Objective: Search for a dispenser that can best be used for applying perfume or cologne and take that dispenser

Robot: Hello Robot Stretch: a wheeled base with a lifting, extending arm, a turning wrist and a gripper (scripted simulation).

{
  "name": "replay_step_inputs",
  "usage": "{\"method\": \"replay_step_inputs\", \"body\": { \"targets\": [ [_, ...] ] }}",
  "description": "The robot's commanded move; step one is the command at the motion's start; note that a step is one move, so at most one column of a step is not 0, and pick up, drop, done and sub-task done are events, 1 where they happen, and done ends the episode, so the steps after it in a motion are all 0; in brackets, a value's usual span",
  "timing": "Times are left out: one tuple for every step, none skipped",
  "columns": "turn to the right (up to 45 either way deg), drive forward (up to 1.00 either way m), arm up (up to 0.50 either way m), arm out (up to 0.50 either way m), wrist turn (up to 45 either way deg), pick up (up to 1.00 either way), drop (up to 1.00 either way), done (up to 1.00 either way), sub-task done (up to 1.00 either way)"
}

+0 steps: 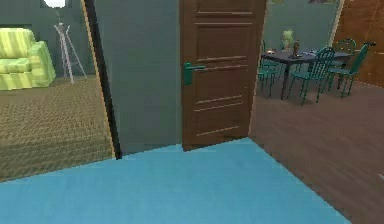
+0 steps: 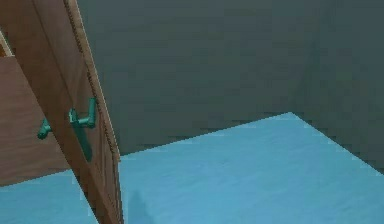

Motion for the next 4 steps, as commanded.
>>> {"method": "replay_step_inputs", "body": {
  "targets": [
    [0.0,0.4,0.0,0.0,0.0,0.0,0.0,0.0,0.0],
    [21.0,0.0,0.0,0.0,0.0,0.0,0.0,0.0,0.0],
    [0.0,0.4,0.0,0.0,0.0,0.0,0.0,0.0,0.0],
    [18.0,0.0,0.0,0.0,0.0,0.0,0.0,0.0,0.0]
  ]
}}
